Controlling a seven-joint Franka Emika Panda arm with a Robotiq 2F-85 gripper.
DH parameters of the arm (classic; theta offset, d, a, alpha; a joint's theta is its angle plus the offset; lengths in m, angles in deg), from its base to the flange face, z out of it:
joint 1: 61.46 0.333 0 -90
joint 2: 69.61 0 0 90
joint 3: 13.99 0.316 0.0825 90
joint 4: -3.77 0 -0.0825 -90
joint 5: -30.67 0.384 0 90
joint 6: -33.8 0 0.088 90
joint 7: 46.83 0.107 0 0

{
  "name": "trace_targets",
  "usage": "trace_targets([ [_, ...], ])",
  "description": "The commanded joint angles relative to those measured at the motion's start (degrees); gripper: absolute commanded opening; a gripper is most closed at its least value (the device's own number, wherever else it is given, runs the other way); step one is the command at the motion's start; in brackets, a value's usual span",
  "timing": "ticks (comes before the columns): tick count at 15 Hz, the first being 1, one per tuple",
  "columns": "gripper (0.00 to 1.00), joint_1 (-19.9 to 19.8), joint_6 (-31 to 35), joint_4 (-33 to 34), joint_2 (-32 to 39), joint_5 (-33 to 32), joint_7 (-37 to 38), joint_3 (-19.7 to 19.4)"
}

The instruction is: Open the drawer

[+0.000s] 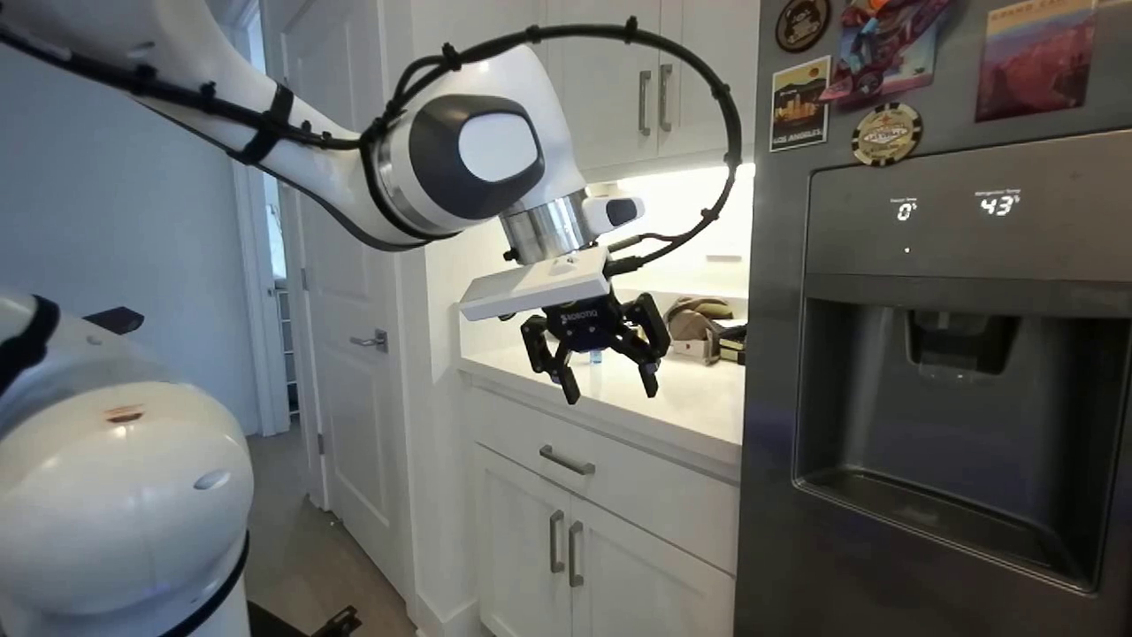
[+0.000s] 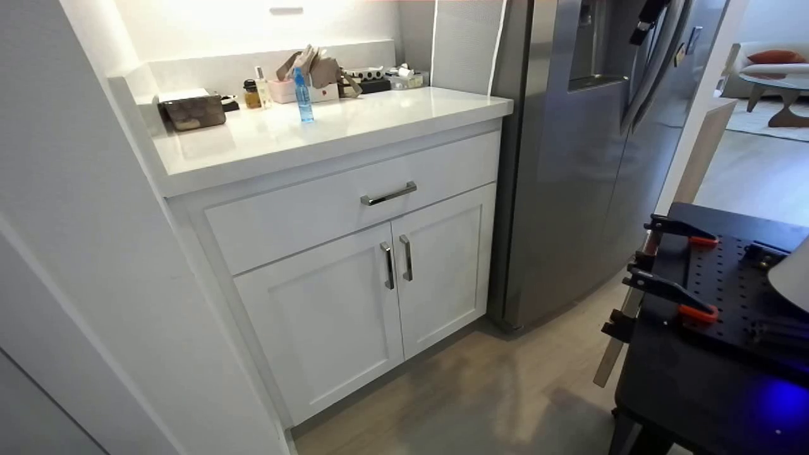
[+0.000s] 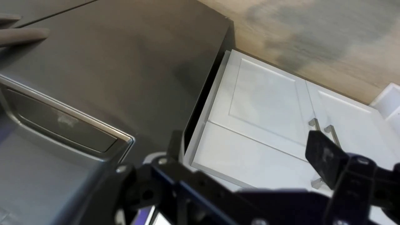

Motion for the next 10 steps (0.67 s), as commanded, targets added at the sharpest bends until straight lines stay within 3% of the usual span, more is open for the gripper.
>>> trace_targets([
  [1, 1.0, -0.5, 0.0, 0.0, 0.1, 0.6, -0.4, 0.5],
  [4, 1.0, -0.5, 0.0, 0.0, 0.1, 0.6, -0.4, 0.5],
  [10, 1.0, 2.0, 6.4, 8.3, 11.7, 2.0, 4.3, 3.3],
])
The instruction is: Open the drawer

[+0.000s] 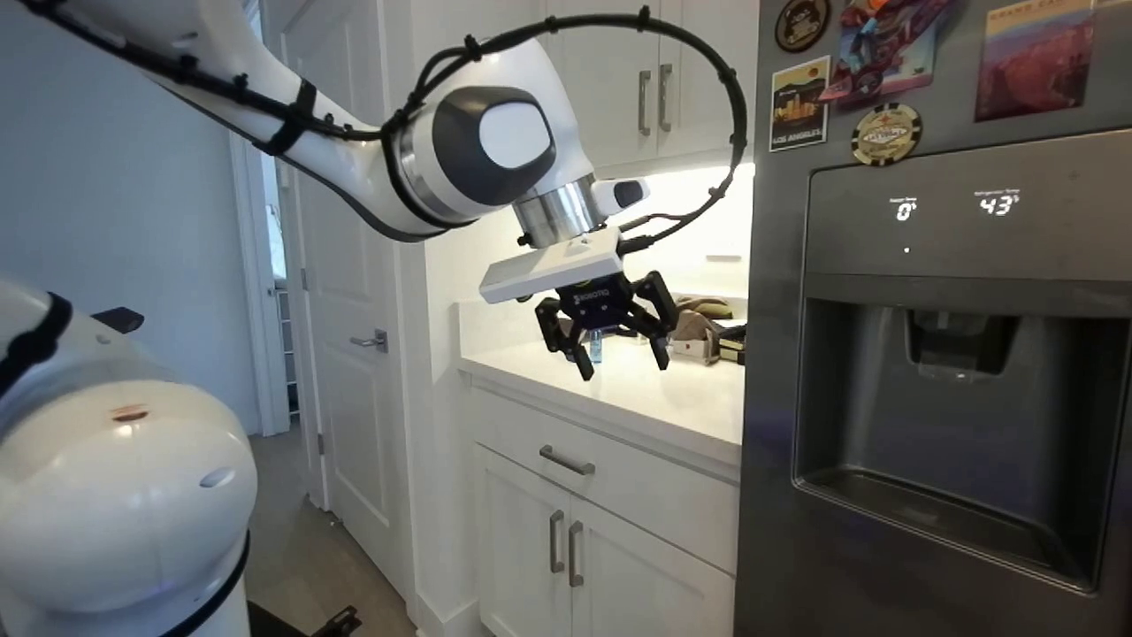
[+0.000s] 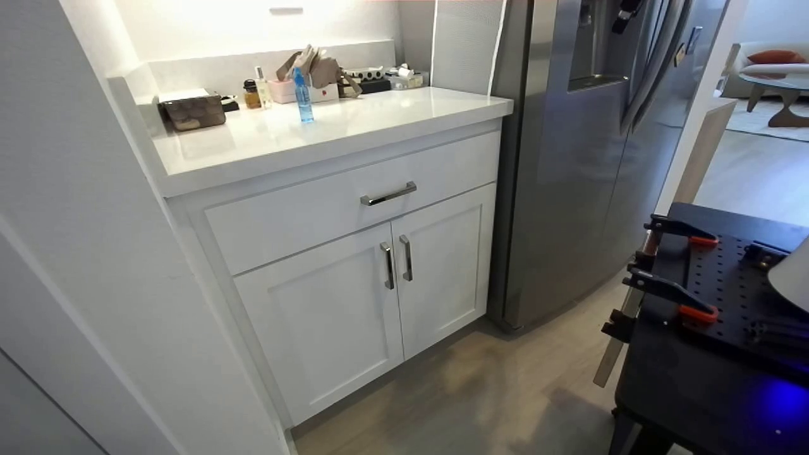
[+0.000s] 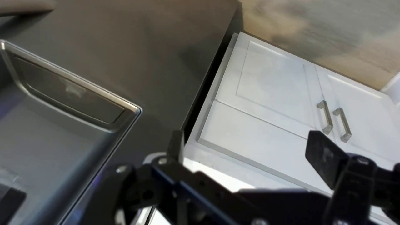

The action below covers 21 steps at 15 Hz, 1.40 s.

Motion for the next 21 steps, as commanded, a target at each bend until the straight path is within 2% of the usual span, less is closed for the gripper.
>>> trace_targets([
  [1, 1.0, 1.3, 3.4, 5.2, 8.9, 2.1, 3.7, 2.4],
  [3, 1.0, 2.5, 3.0, 5.9, 11.3, 3.4, 5.2, 4.4],
  [8, 1.0, 10.8, -0.4, 7.1, 15.5, 12.3, 4.3, 8.1],
  [13, 1.0, 17.4, -2.1, 7.5, 17.7, 16.8, 4.5, 12.4],
  [14, 1.0, 18.6, -2.6, 7.6, 18.1, 17.5, 3.8, 13.0],
  [15, 1.0, 21.7, -3.6, 7.8, 18.4, 19.5, -1.1, 12.2],
  [16, 1.0, 22.6, -2.7, 7.5, 18.4, 19.6, -3.1, 12.5],
  [17, 1.0, 20.2, -1.1, 5.8, 17.2, 18.2, 0.8, 13.0],
  [21, 1.0, 20.6, -1.1, 5.7, 17.4, 18.4, 0.8, 13.2],
])
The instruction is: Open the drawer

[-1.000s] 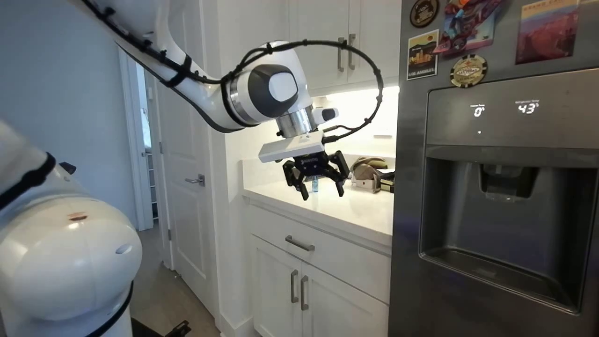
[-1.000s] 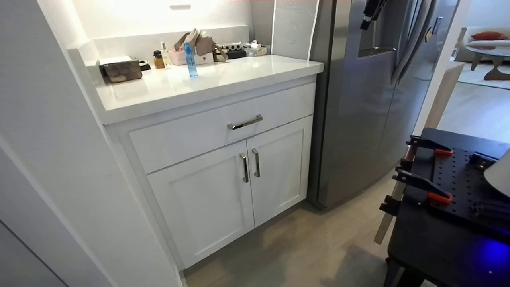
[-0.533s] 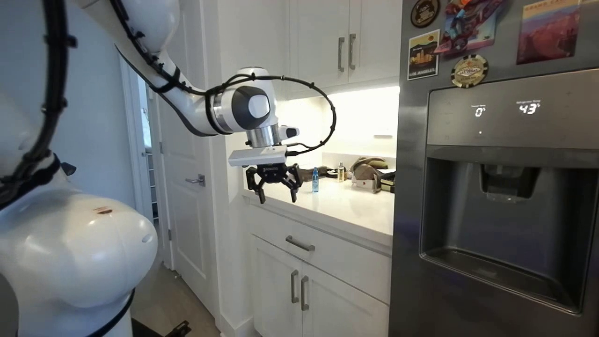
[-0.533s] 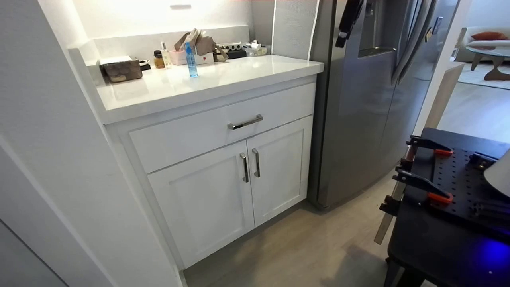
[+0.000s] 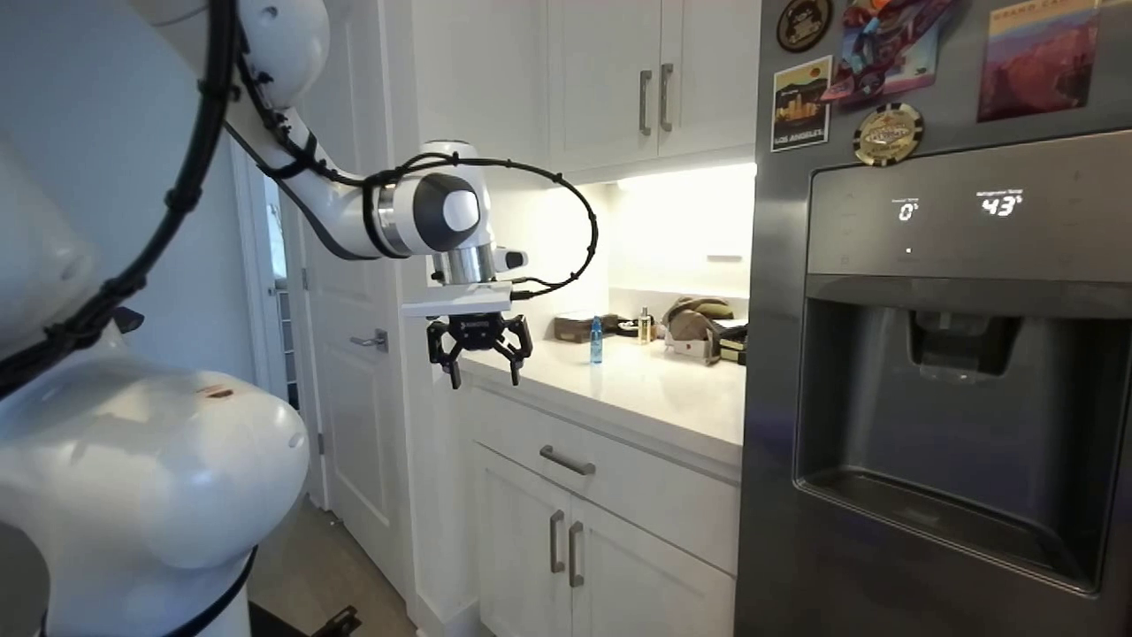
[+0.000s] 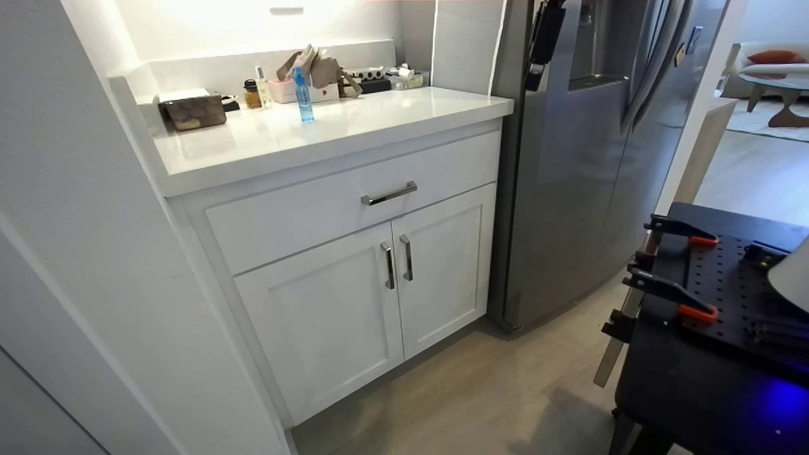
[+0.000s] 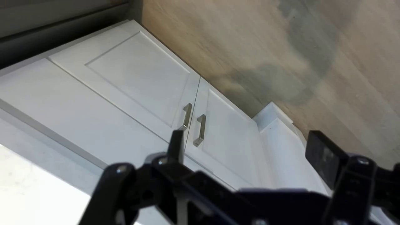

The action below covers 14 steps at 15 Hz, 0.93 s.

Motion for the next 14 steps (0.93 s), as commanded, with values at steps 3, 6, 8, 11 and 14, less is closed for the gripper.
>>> trace_targets([
  [3, 1.0, -0.4, 1.0, 0.6, 0.9, 3.1, 5.5, 1.4],
  [6, 1.0, -0.7, 5.3, 1.0, 3.3, 5.2, 18.2, 5.9],
  [8, 1.0, -2.4, 8.1, 1.7, 5.6, 3.8, 28.1, 10.3],
  [11, 1.0, -6.9, 10.6, 3.2, 9.5, 2.1, 42.7, 18.4],
  [14, 1.0, -9.8, 11.1, 5.7, 13.4, -0.8, 56.9, 23.1],
])
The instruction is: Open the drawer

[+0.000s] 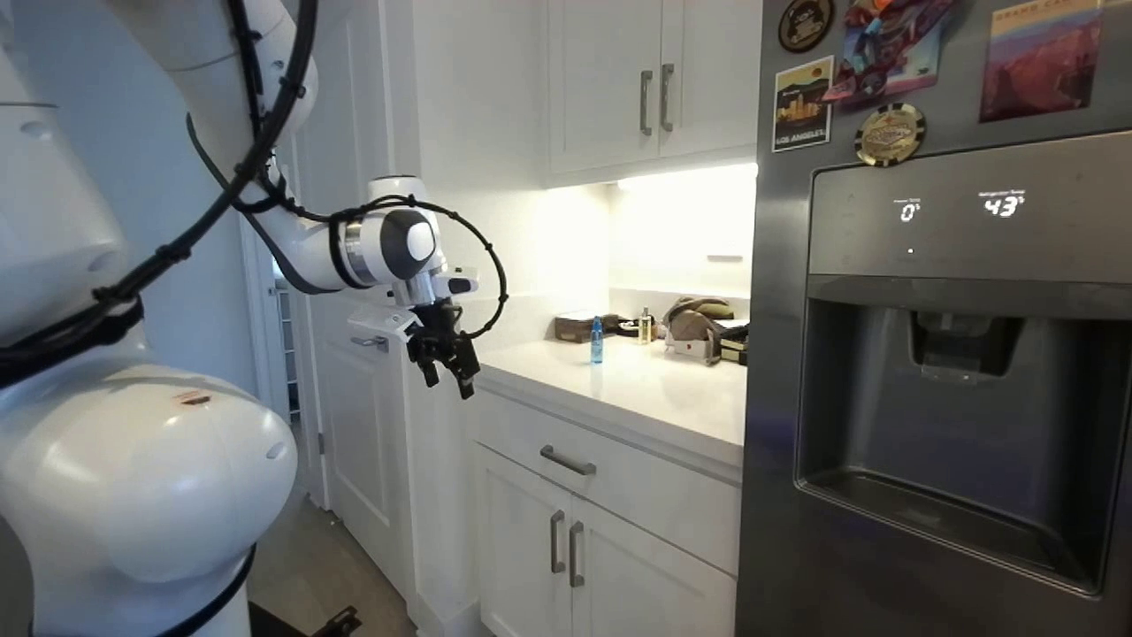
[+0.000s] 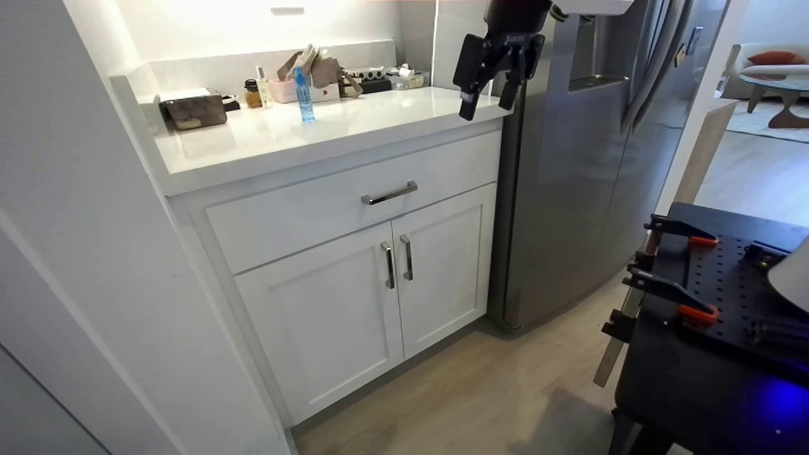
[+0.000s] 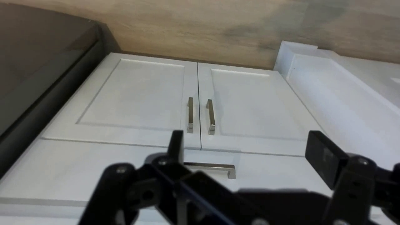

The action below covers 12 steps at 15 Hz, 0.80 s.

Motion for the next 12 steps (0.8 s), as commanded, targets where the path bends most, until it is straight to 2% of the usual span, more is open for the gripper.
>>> trace_targets([
  [1, 1.0, -2.4, 1.0, 4.4, 5.9, -3.9, 15.6, 3.1],
  [6, 1.0, -1.2, 4.0, 8.1, 12.5, -9.3, 36.3, 1.4],
  [9, 1.0, -0.6, 7.0, 10.1, 16.2, -15.5, 49.7, -0.8],
  [10, 1.0, -3.2, 8.4, 10.5, 17.0, -18.4, 54.4, 1.0],
  [12, 1.0, -4.0, 10.2, 10.9, 17.2, -24.9, 63.7, -0.1],
])
